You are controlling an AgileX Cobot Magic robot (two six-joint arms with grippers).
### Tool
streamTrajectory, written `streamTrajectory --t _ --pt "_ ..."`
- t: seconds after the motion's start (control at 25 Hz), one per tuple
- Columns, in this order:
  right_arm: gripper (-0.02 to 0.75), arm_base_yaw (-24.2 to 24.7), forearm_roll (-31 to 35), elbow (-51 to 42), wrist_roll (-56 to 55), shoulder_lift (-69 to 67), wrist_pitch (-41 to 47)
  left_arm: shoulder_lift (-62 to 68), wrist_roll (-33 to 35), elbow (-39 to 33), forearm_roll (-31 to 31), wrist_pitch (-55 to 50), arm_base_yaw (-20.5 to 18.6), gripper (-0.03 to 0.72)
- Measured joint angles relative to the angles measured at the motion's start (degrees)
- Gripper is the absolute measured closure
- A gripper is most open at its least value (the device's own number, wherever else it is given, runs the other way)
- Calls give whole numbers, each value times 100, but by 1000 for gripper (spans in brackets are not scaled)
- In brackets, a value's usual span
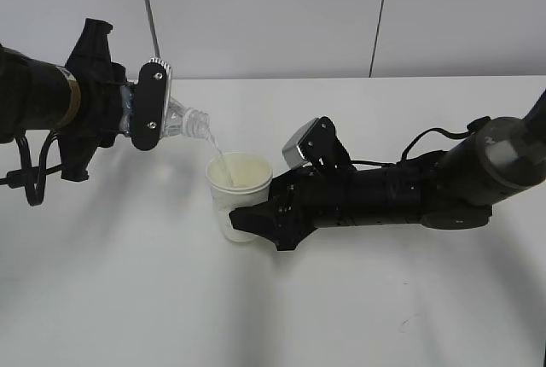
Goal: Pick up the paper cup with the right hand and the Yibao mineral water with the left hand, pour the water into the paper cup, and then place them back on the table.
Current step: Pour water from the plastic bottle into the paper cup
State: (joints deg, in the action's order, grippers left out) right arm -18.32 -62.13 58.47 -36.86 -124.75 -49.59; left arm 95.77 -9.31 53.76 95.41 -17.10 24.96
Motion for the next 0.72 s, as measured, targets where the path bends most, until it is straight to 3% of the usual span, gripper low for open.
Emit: streamTrajectory --t 0.72 --pt "251 0 -13 0 0 0 44 0 5 10 190 -5 0 370"
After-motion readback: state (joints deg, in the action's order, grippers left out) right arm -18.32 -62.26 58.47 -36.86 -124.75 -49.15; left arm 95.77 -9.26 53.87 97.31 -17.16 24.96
